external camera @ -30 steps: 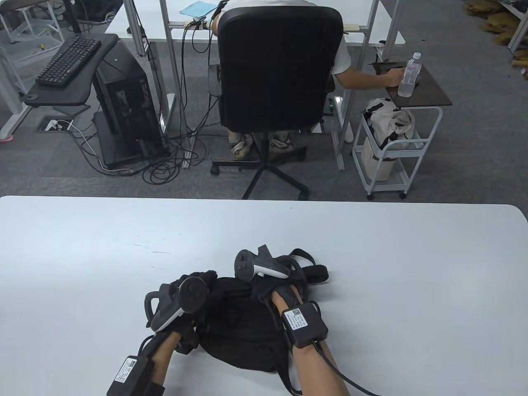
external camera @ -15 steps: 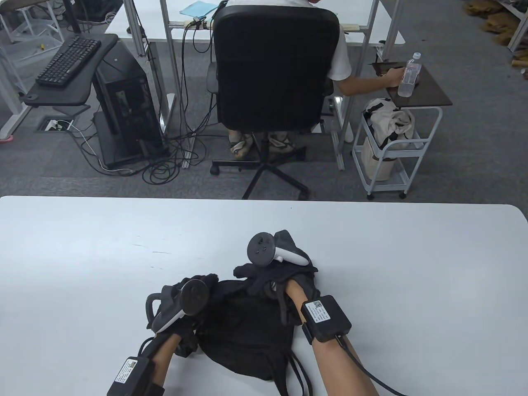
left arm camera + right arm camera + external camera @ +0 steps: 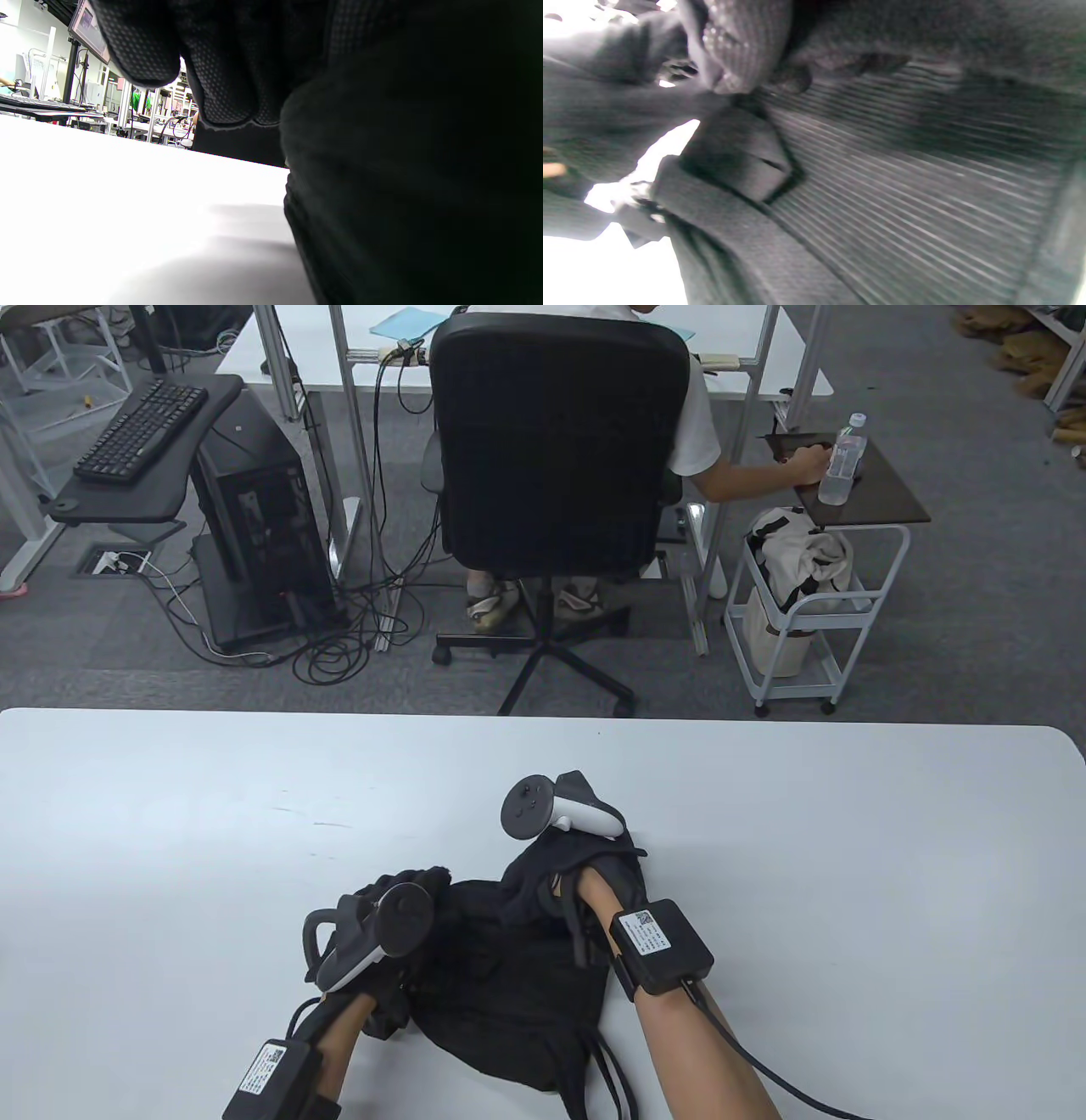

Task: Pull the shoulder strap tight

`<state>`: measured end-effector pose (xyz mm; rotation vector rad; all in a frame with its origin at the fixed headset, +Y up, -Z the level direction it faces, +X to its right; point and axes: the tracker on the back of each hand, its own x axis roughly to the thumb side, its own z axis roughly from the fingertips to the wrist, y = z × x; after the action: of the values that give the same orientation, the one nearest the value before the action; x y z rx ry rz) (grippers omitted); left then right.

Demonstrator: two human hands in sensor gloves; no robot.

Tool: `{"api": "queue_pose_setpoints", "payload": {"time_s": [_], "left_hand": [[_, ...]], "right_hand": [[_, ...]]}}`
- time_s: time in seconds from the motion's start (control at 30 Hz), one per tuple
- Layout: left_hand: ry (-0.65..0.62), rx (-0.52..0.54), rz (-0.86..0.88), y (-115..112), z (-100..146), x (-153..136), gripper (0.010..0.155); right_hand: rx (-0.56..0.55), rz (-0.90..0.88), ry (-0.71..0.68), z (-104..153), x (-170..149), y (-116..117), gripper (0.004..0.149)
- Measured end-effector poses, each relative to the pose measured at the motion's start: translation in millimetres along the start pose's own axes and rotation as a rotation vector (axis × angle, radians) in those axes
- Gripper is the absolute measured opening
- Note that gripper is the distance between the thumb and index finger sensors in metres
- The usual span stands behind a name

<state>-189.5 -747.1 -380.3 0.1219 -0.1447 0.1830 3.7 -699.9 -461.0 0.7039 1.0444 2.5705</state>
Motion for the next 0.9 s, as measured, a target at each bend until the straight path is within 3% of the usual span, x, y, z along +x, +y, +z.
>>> {"api": "queue_pose_setpoints", "payload": {"time_s": [0.2,0.37,0.47,0.6,0.63,0.7,0.77,0.9], "left_hand": [[-0.004,0.016,0.047,2.2,0.5,0.2,0.061],[-0.009,0.013,0.076,3.0,0.6,-0.8,0.061],[-0.005,0.006,0.065,2.6,-0.1,-1.5,0.061],[-0.005,-0.006,0.015,3.8,-0.5,-1.2,0.062],[-0.009,-0.005,-0.012,3.1,-0.3,-0.4,0.062],[-0.014,-0.009,-0.028,2.4,-0.3,1.1,0.062],[-0.021,-0.012,-0.026,3.2,-0.3,3.5,0.063],[-0.032,-0.009,-0.057,4.7,-0.1,4.7,0.063]], "right_hand": [[-0.012,-0.307,-0.291,-14.4,-1.1,-1.3,0.035],[-0.005,-0.483,-0.341,-23.4,-18.5,-2.4,0.034],[-0.002,-0.492,-0.301,-20.0,-27.7,-5.5,0.035],[0.029,-0.428,-0.148,-7.6,-40.8,-4.2,0.041],[0.098,-0.402,-0.127,-4.1,-42.1,-0.3,0.048],[0.131,-0.345,-0.075,1.4,-43.0,1.8,0.061],[0.061,-0.244,-0.037,7.9,-42.4,-1.5,0.069],[-0.042,-0.095,0.084,17.0,-41.1,-9.4,0.058]]}}
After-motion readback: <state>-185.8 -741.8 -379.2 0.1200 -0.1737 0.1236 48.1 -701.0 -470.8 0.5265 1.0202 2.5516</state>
